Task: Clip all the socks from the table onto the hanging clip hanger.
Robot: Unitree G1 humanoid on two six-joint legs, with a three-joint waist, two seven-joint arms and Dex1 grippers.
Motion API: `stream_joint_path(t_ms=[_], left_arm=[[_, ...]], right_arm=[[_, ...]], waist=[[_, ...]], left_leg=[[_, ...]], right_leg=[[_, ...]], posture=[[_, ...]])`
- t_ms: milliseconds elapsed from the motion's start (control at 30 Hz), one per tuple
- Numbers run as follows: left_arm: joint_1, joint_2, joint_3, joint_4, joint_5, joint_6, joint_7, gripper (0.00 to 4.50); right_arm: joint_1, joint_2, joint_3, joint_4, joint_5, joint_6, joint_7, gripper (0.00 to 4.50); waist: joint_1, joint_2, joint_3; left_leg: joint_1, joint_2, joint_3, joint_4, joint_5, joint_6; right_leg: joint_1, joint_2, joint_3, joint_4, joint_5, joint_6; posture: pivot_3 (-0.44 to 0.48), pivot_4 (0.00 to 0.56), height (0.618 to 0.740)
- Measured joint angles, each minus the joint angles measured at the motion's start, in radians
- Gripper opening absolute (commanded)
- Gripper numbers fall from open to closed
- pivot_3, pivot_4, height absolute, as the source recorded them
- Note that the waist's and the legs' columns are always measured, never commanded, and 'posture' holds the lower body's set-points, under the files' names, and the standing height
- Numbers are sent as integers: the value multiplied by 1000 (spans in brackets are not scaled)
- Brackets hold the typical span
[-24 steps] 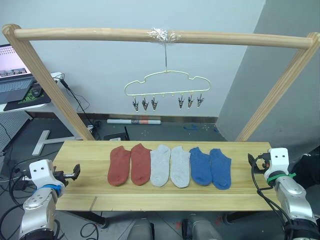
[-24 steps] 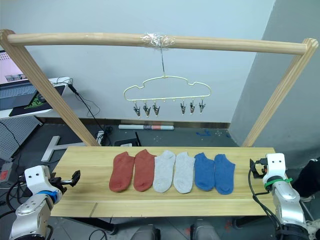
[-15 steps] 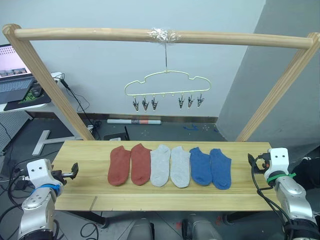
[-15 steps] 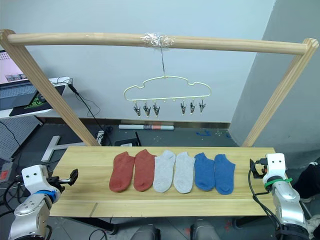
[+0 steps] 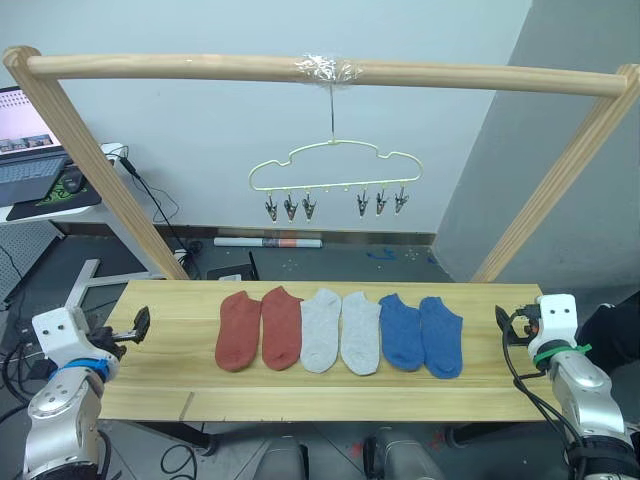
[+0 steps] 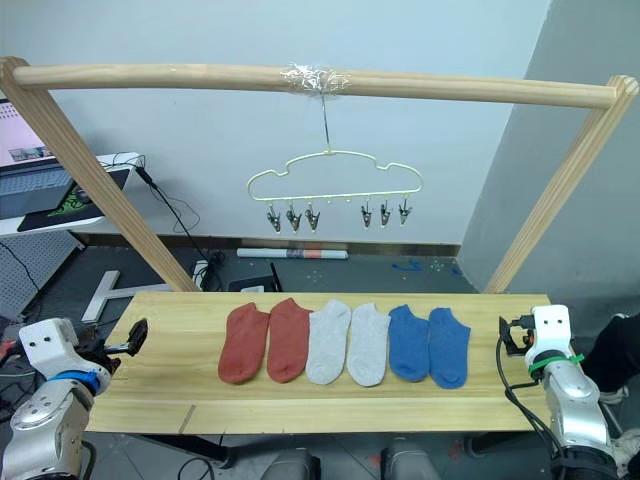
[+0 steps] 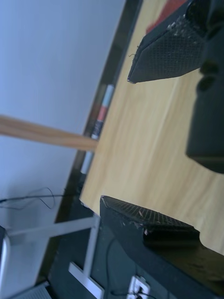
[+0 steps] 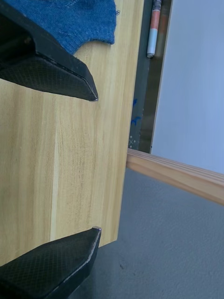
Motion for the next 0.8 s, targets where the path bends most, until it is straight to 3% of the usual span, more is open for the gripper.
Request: stream_joint_path(t_ms=[300,400,600,800], left_arm=[[-4,-67,-48,-207,-8,36,14,4457],[-22,-101,-114,-276,-6,48,10,3867],[-89,-130,-183,-333,-3,83,18,2013],[-159,-183,-272,-345,26,105,39,2013]], right_arm=[[-33,6,25,-39,-2,0,16,4500],[-64,9,50,-103,5,17,47,4500],[-107,12,110,-244,54,78,140,4500],[-153,36,179,-359,133,181,231,4500]], waist=[[0,1,6],[0,1,7],[0,2,9],[-1,4,15]], left_leg=[[0,0,0,0,0,0],[0,0,0,0,0,0],[-1,0,-2,0,0,0],[-2,-1,-2,3,0,0]], right_leg=[[0,0,0,0,0,0],[0,0,1,0,0,0],[0,1,-1,0,0,0],[0,1,-1,0,1,2]], posture=[[66,146,740],[59,146,740],[39,147,740],[21,153,740]])
